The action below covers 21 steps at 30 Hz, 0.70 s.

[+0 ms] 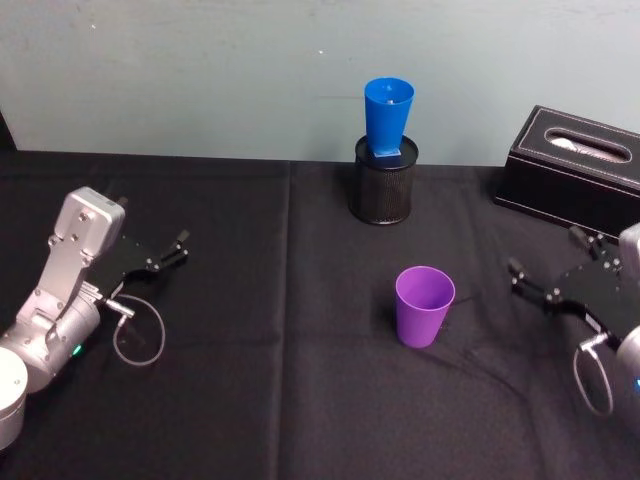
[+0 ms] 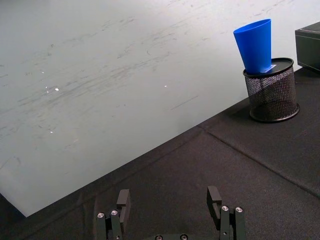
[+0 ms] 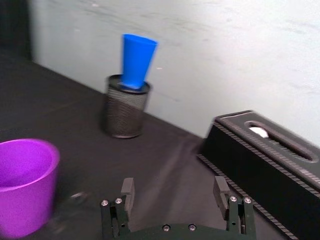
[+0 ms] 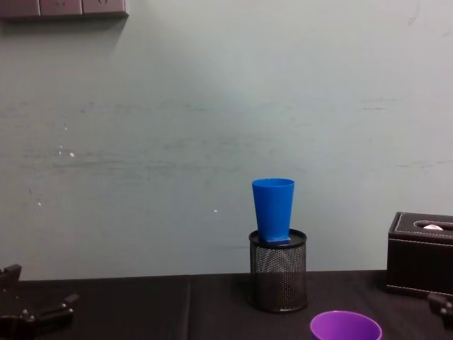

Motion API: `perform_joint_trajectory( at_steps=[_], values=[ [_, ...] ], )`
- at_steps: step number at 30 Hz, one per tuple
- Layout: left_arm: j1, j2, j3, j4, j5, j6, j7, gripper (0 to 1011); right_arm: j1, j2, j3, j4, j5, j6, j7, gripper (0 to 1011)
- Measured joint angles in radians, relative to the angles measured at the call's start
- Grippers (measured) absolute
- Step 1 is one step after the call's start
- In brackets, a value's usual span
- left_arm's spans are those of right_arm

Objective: Pick up one cup with a gripper and tap it against the other cup.

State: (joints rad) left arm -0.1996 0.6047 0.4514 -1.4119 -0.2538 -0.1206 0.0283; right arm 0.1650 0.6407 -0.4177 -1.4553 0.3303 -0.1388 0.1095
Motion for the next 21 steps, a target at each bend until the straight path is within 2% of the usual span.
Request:
perform_joint_trajectory(
  at_steps=[3,4,6,7,9,10,11,14,16,21],
  values=[
    [0.0,0.0,0.0,0.0,0.0,0.0,0.0,1005,-0.013,0.018,0.004,-0.007,0.029,-0.01,0.059,1003],
    [0.0,0.0,0.0,0.0,0.0,0.0,0.0,1004,-0.023,0.033,0.006,-0.009,0.053,-0.019,0.112,1003],
    [0.0,0.0,0.0,0.0,0.0,0.0,0.0,1005,-0.03,0.045,0.006,-0.009,0.073,-0.03,0.162,1003],
    [0.0,0.0,0.0,0.0,0.0,0.0,0.0,1005,-0.035,0.058,0.004,-0.003,0.095,-0.048,0.221,1002],
    [0.0,0.0,0.0,0.0,0.0,0.0,0.0,1005,-0.037,0.071,-0.003,0.009,0.117,-0.073,0.292,1003],
    [0.0,0.0,0.0,0.0,0.0,0.0,0.0,1005,-0.037,0.078,-0.01,0.023,0.142,-0.097,0.367,1003],
    [0.0,0.0,0.0,0.0,0.0,0.0,0.0,1005,-0.036,0.08,-0.014,0.031,0.154,-0.106,0.401,1003],
    [0.0,0.0,0.0,0.0,0.0,0.0,0.0,1005,-0.029,0.079,-0.024,0.054,0.187,-0.126,0.489,1003],
    [0.0,0.0,0.0,0.0,0.0,0.0,0.0,1005,-0.015,0.06,-0.034,0.082,0.219,-0.132,0.56,1003],
    [0.0,0.0,0.0,0.0,0.0,0.0,0.0,1005,0.008,0.024,-0.038,0.112,0.246,-0.121,0.61,1003]
  ],
)
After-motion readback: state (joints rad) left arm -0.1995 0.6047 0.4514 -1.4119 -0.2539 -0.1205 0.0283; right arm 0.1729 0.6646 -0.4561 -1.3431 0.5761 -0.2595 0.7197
